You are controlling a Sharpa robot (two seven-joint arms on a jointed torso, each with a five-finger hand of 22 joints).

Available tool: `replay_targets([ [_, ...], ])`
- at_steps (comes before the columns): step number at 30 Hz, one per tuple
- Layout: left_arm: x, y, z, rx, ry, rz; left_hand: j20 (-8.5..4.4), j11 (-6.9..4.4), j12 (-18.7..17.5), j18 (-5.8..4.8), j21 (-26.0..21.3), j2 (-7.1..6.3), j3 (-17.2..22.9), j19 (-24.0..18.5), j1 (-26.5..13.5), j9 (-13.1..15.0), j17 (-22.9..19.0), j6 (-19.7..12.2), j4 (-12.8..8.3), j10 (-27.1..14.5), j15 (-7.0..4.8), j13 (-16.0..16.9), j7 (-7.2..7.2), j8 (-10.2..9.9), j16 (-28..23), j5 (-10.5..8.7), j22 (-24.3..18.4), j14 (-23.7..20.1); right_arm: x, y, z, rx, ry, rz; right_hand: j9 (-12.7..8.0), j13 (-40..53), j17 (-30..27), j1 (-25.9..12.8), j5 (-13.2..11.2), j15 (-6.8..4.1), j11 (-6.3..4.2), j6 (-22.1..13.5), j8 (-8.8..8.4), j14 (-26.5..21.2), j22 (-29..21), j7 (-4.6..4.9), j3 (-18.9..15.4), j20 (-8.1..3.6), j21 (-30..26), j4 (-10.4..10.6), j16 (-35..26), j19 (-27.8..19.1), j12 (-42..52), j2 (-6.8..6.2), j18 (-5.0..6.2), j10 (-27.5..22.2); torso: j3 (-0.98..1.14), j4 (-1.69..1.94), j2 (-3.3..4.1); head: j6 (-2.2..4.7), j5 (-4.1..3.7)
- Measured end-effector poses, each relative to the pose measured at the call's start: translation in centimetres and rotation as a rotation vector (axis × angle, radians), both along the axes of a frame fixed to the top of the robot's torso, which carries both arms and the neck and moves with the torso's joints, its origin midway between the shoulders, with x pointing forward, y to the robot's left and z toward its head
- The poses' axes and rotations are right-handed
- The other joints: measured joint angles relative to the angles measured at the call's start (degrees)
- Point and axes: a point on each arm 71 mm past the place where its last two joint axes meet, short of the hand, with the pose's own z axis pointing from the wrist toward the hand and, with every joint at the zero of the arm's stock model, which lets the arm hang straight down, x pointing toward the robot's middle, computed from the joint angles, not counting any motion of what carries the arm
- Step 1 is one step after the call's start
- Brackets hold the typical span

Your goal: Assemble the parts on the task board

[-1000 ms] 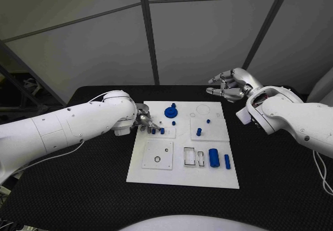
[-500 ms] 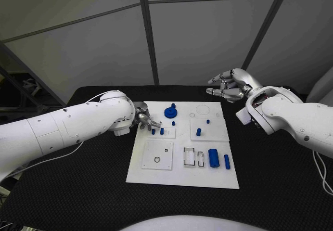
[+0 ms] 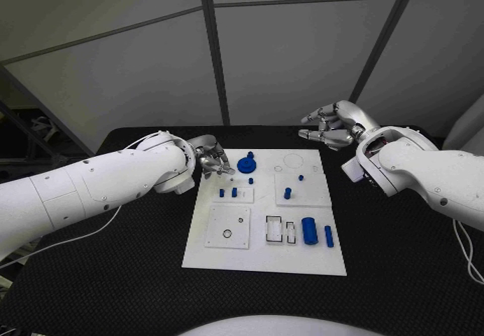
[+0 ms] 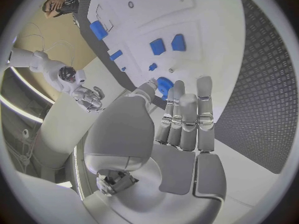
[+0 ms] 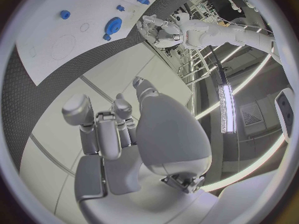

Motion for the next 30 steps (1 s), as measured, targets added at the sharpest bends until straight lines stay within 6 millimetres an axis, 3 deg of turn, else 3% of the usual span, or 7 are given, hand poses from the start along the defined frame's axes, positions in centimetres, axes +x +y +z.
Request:
replay_targets([
  [1,0.0,-0.3,0.1,-0.023,-0.023,-0.011,0.34,0.27,-1.01,-0.01,-1.20,-0.15,0.70,-1.17,1.36,-0.70,-3.58,-0.28,-0.70,-0.96,0.32,-0.83,0.28,-0.47,-3.62,0.00,-0.59,-3.17,0.0,0.0,0.0,0.000,0.000,0.000,0.00,-0.61,0.00,0.00,0.09,-0.09,0.03,0.17,0.23,-0.09,-0.49,-0.18,0.00,0.07,-0.38,0.00,-0.31,-0.34,-0.52,0.00,0.00,-0.66,0.00,0.00,0.00,0.04,-0.04],
  [4,-0.2,-1.1,0.1,-0.081,-0.090,-0.049,1.36,0.99,-2.96,-0.01,-4.52,-0.87,2.67,-4.00,3.98,-2.85,-8.51,-0.20,-1.98,-1.72,1.14,-3.26,0.53,-1.17,-9.12,0.00,-2.42,-7.53,0.0,0.0,0.0,0.000,0.000,-0.001,0.00,-3.31,0.00,0.00,0.09,-0.40,-0.17,0.72,0.51,-0.02,-2.41,-0.22,0.26,-0.03,-1.73,0.26,-1.36,-1.77,-2.78,0.00,0.00,-3.09,0.00,0.00,0.00,0.18,-0.15],
  [8,-0.6,-2.6,-0.3,-0.131,-0.171,-0.112,1.83,1.30,-5.06,-0.01,-6.48,-1.69,4.50,-4.47,5.42,-5.56,-12.03,1.37,-3.05,-2.02,1.34,-6.36,0.71,-1.54,-11.64,-0.45,-3.71,-8.01,0.0,0.0,0.0,0.000,-0.002,0.000,0.00,-15.24,-1.52,0.60,0.09,-0.64,-0.53,2.01,0.88,-0.11,-7.61,-0.58,0.90,-0.27,-5.49,0.90,-4.42,-5.19,-13.17,-0.27,1.24,-11.37,-0.01,-0.01,-0.01,0.32,-0.35],
  [9,-0.6,-2.8,-0.3,-0.136,-0.188,-0.127,1.97,1.29,-5.39,-0.01,-6.68,-1.70,4.69,-4.60,5.44,-6.04,-12.50,1.41,-3.24,-2.01,1.34,-6.92,0.66,-1.54,-11.79,-0.45,-3.81,-8.01,0.0,0.0,0.0,0.000,-0.002,0.001,0.00,-17.30,-2.94,0.72,0.09,-0.84,-0.57,2.43,0.88,0.00,-9.45,-0.61,1.14,-0.40,-6.86,1.14,-5.58,-6.37,-15.43,-0.20,1.83,-12.33,-0.01,-0.01,-0.01,0.36,-0.39],
  [12,-0.6,-3.6,-0.6,-0.130,-0.238,-0.171,2.05,1.58,-6.50,-0.01,-6.92,-1.99,4.92,-4.65,5.72,-7.33,-13.50,1.61,-3.47,-2.30,1.34,-8.39,0.46,-2.24,-11.89,-0.45,-3.99,-8.01,0.1,0.1,0.0,0.001,-0.004,0.004,-0.14,-21.85,-5.32,1.41,0.09,-0.85,-0.81,3.70,0.88,0.01,-12.45,-0.94,2.07,-0.64,-9.44,1.59,-7.79,-7.79,-20.44,-0.78,1.82,-12.29,-0.03,-0.05,-0.01,0.50,-0.52],
  [17,-0.7,-4.6,-1.3,-0.082,-0.288,-0.236,2.60,1.91,-8.03,-0.01,-7.12,-2.77,5.18,-4.10,5.54,-8.99,-14.37,1.84,-3.72,-3.04,2.02,-10.37,0.23,-3.02,-11.72,-0.45,-4.05,-7.32,0.1,0.1,0.0,-0.002,-0.010,0.008,-0.15,-24.04,-5.91,1.67,0.09,-1.05,-0.88,3.99,0.51,-0.19,-13.23,-0.83,2.38,-0.64,-10.20,1.91,-8.43,-7.78,-22.54,-1.04,1.82,-11.33,-0.04,-0.06,0.02,0.59,-0.68],
  [30,-0.2,-5.9,-2.4,0.058,-0.332,-0.331,2.67,2.12,-9.53,-0.01,-6.18,-3.35,5.39,-2.37,4.95,-11.88,-14.74,3.34,-3.94,-3.25,2.06,-13.76,-0.05,-3.60,-7.90,-0.45,-3.04,-5.43,0.0,0.4,0.0,-0.010,-0.018,0.019,-0.21,-26.32,-6.74,1.68,0.09,-1.04,-0.87,3.99,-0.16,-0.19,-13.87,-0.82,2.78,-0.64,-10.81,2.31,-9.30,-7.78,-24.68,-1.04,1.81,-11.33,-0.03,-0.09,0.05,0.40,-0.87],
])
